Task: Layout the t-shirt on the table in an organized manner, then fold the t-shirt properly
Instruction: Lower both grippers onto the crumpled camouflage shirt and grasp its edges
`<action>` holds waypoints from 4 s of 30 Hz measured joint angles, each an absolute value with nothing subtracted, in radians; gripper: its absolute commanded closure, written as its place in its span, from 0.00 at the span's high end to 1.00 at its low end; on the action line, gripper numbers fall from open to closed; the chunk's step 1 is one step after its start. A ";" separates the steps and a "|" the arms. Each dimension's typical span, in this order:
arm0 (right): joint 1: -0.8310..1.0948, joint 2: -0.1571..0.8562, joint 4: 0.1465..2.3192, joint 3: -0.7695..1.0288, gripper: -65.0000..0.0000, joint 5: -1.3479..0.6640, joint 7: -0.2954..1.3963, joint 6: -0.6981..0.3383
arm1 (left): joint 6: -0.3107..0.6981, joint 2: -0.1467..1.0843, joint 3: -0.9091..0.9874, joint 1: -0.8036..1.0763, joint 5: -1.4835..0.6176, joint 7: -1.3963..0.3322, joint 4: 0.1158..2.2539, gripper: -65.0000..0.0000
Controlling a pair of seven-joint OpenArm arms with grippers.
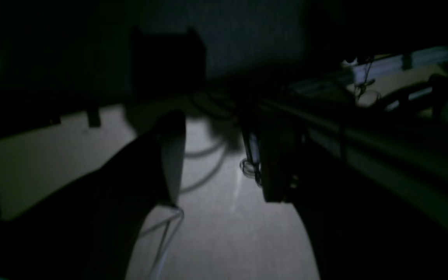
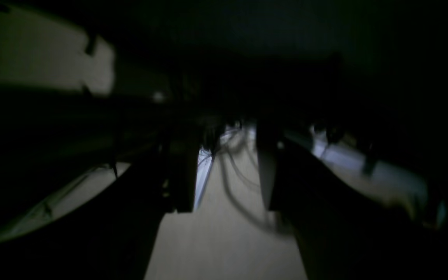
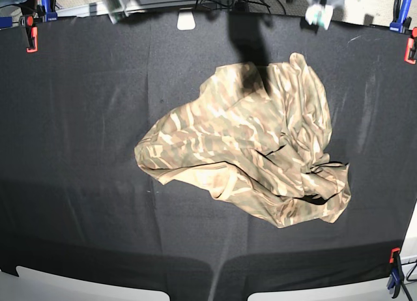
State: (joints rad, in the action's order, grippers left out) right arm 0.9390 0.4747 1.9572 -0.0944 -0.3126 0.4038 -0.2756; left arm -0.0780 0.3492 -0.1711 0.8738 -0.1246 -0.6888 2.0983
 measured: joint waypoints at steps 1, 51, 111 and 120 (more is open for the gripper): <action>0.914 0.467 1.960 -0.094 0.38 -0.314 0.406 -0.292 | -0.078 0.350 -0.171 0.864 -0.125 -0.688 2.099 0.45; -0.126 0.469 1.916 -0.760 0.38 0.105 0.517 -0.704 | -0.071 0.344 -0.175 0.371 0.129 -0.891 2.098 0.45; -0.091 0.518 2.052 -0.830 0.47 0.015 0.717 -0.701 | -0.072 0.344 -0.175 0.371 0.129 -0.891 2.098 0.45; -0.098 0.519 2.013 -0.974 0.47 0.161 0.647 -0.701 | -0.071 0.344 -0.175 0.371 0.129 -0.891 2.098 0.45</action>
